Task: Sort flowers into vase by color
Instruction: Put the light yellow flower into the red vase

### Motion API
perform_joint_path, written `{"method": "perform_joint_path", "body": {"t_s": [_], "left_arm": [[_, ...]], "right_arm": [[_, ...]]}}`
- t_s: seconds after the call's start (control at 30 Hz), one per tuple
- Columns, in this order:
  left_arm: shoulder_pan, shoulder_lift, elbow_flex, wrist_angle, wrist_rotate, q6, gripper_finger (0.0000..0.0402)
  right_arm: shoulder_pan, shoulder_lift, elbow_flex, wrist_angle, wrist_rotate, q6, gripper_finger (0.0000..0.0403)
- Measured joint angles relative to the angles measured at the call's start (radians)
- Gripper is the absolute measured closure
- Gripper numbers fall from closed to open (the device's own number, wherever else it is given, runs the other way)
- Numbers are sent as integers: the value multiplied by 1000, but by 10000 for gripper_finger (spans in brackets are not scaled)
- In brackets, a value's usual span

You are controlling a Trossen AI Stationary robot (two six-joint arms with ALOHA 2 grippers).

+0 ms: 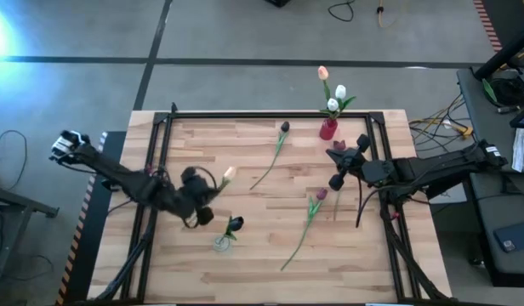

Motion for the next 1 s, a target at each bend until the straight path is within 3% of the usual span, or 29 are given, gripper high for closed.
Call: {"method": "perform_joint_path", "body": {"t_s": [0.1,0.23,0.47,0.6,0.73,1.0], "left_arm": [[87,-43,-25,212,54,228,401],[219,-72,-102,477,243,436,401],[442,-16,-245,963,595,626,401],[522,81,-258,1166,717,662,402],[555,204,-220,1267,782,685,402],[558,414,-51,1298,875,758,401]], "right_arm": [[5,0,-25,9,-1,14,394],[21,0,-111,153,-43,8,394],[22,13,-324,687,-245,-67,392],[21,68,-370,867,-269,-59,371],[21,146,-330,909,-271,-21,319],[21,395,-129,923,-299,-30,204]]}}
